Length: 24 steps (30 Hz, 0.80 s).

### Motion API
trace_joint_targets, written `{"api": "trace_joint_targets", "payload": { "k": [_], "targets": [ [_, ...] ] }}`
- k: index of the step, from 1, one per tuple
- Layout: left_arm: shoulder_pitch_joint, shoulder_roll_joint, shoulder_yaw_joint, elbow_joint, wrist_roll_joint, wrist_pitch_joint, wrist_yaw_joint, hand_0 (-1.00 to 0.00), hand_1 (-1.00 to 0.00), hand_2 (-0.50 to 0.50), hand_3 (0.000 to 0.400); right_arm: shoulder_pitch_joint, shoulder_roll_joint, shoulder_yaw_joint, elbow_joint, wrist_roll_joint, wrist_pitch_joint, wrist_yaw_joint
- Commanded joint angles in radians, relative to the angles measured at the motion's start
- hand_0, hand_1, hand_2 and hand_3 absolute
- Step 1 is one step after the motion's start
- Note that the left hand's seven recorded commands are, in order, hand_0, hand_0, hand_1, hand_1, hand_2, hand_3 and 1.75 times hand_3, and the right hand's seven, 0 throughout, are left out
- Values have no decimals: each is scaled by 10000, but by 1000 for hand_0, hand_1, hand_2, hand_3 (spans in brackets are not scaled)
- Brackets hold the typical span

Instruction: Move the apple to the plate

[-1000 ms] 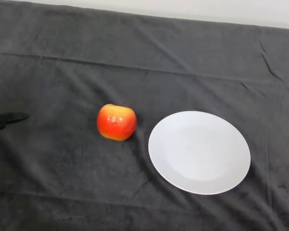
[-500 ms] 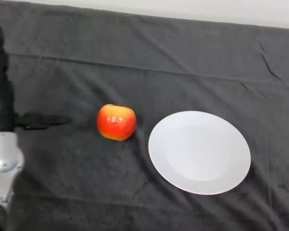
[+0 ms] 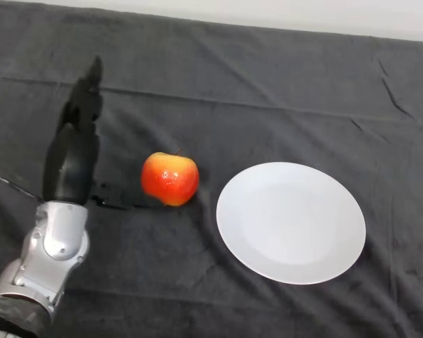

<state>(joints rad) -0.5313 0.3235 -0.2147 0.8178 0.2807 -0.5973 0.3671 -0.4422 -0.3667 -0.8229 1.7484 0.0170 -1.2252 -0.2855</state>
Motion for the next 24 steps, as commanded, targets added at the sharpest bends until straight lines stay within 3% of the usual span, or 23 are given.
{"api": "trace_joint_targets", "payload": {
  "k": [1,24],
  "targets": [
    [-764,-156,-306,144,221,-64,-159,0,0,0,0,1253,1272,-40,591,8,227,-28],
    [-2148,-1170,-1601,3072,235,185,-396,0,0,0,0,1246,1266,-44,618,8,208,-27]
  ]
}}
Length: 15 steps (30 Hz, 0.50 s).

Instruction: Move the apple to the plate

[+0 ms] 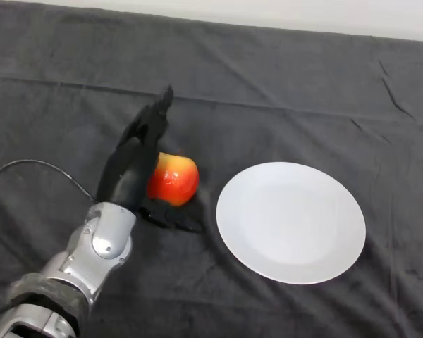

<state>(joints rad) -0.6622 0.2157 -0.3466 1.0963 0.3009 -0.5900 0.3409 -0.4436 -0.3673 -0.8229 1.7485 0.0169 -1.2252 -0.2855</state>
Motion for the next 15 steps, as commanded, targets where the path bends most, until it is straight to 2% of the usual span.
{"api": "trace_joint_targets", "payload": {
  "k": [1,2,3,4,5,6,7,9,10,15],
  "targets": [
    [-865,-101,-321,362,24,121,-145,0,0,0,0,1260,1271,-44,618,7,208,-27],
    [-894,-108,-364,442,18,132,-155,-137,0,-69,55,1260,1271,-45,620,7,207,-27],
    [-925,-111,-409,525,14,148,-164,-675,0,-337,270,1260,1270,-46,621,6,206,-27],
    [-956,-112,-446,593,13,167,-171,-984,0,-492,394,1260,1270,-46,622,5,205,-27],
    [-985,-113,-479,652,14,188,-174,-1000,-78,-461,400,1259,1270,-47,623,5,204,-27],
    [-1011,-114,-514,706,20,211,-170,-1000,-78,-461,400,1259,1269,-48,624,4,204,-27],
    [-1045,-116,-559,773,31,244,-160,-1000,-529,-235,400,1259,1269,-49,625,3,203,-27],
    [-1093,-123,-628,860,54,297,-129,-1000,-953,-24,400,1259,1268,-50,627,1,201,-27],
    [-1125,-129,-673,910,72,334,-102,-1000,-1000,0,400,1258,1268,-51,628,0,200,-27],
    [-1225,-150,-844,1050,147,453,43,-1000,-1000,0,400,1258,1267,-56,633,-4,198,-28]
  ]
}}
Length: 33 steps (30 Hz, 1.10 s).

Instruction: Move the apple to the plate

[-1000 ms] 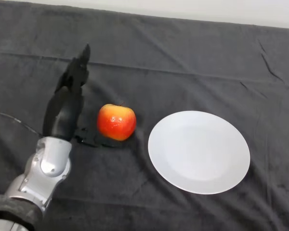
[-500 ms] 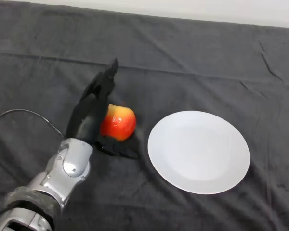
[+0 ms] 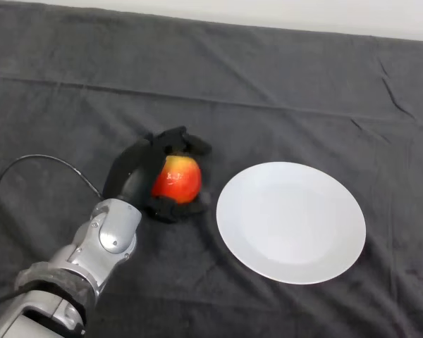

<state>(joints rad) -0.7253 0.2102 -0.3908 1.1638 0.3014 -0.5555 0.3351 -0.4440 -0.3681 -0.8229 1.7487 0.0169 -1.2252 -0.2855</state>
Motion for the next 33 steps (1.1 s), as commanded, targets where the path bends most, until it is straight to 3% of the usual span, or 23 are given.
{"api": "trace_joint_targets", "payload": {
  "k": [1,12,27,33],
  "targets": [
    [-614,-102,-443,398,159,131,144,-1000,-1000,0,400,1261,1275,-57,632,-5,197,-28],
    [-972,-163,-701,-224,192,704,250,-1000,-1000,0,400,1260,1273,-66,636,-15,194,-30],
    [346,144,-1630,-5036,544,1939,669,-1000,-1000,0,400,1267,1279,-62,610,-12,211,-30],
    [788,196,-2230,-6325,623,2282,823,-1000,-1000,0,400,1270,1283,-55,596,-5,221,-29]
  ]
}}
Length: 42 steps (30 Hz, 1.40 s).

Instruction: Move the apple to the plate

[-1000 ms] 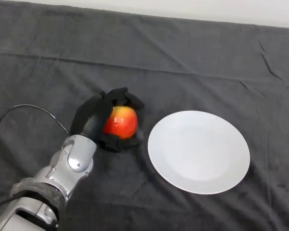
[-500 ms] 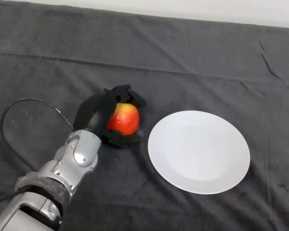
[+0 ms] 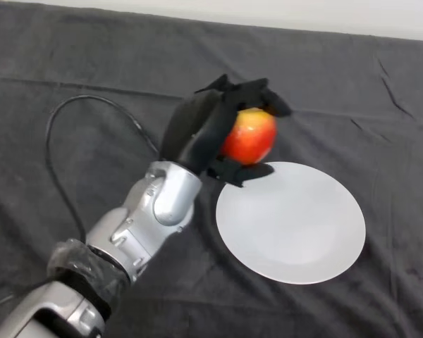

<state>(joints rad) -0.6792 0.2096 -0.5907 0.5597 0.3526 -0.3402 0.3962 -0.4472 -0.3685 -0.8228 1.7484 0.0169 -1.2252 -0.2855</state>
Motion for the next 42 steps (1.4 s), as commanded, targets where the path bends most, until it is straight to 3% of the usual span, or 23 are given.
{"api": "trace_joint_targets", "payload": {
  "k": [1,18,30,32,33,34,35,42],
  "targets": [
    [355,183,-344,-360,116,157,256,-1000,-1000,0,400,1302,1288,-54,597,-3,222,-29],
    [23,-112,-2481,284,-595,157,606,-1000,-1000,0,400,1302,1290,-39,594,12,225,-27],
    [-312,-95,-3370,1147,-1156,-14,268,-1000,-1000,0,400,1298,1287,-39,606,13,216,-26],
    [-360,-87,-3440,1189,-1237,20,189,-1000,-933,-33,400,1298,1286,-39,608,13,215,-26],
    [-387,-80,-3467,1195,-1281,43,144,-722,-337,-192,289,1298,1286,-40,609,13,214,-26],
    [-410,-69,-3482,1191,-1321,66,103,-514,-8,-253,205,1298,1286,-40,610,13,214,-26],
    [-439,-54,-3491,1179,-1367,92,55,0,0,0,0,1297,1286,-40,610,13,213,-26],
    [-620,140,-3281,932,-1678,188,-166,0,0,0,0,1297,1285,-41,612,12,212,-25]
  ]
}}
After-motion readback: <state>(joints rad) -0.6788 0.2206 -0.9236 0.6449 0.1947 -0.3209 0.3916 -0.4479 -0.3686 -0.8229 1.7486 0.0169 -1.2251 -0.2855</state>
